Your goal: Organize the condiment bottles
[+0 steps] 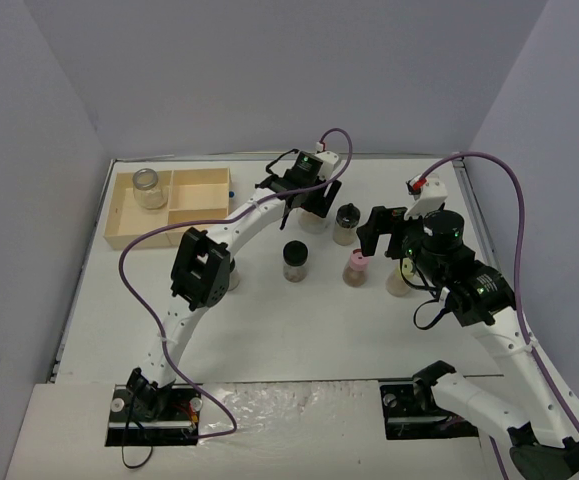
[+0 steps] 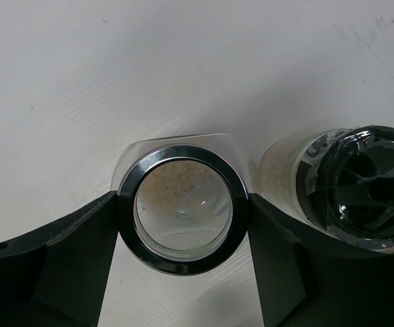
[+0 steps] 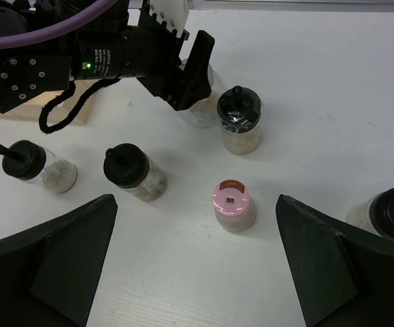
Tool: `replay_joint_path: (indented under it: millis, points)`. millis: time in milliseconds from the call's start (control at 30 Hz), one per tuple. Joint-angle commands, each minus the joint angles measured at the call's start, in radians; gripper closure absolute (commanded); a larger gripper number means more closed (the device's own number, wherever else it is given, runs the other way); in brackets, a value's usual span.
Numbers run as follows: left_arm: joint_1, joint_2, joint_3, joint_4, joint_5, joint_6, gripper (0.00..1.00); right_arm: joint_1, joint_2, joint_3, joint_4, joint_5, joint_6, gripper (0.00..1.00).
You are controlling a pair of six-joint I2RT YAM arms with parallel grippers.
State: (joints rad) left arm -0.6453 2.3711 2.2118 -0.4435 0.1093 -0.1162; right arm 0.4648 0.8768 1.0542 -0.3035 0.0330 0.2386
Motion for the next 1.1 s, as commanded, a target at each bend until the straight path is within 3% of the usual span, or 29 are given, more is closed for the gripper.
replay_joint_path:
  millis: [0,133,567,867,1067]
  points:
    - [-0.008,-0.087,0.008,0.062,-0.010,-0.020,0.91,-0.005,-0.002,-0.006,0.052,0.007,0.005,0.00]
    - [-0.005,-0.165,-0.027,0.059,-0.045,-0.029,1.00,-0.005,0.006,0.005,0.053,0.000,0.001,0.00]
    - [0.123,-0.483,-0.140,-0.071,-0.192,-0.087,1.00,-0.005,0.033,0.035,0.070,-0.040,-0.030,0.00]
    - [0.347,-0.708,-0.405,-0.094,-0.240,-0.105,1.00,-0.005,0.031,0.043,0.084,-0.077,-0.045,0.00]
    - [0.581,-0.805,-0.583,-0.027,-0.171,-0.085,1.00,-0.006,0.033,0.033,0.096,-0.123,-0.055,0.00]
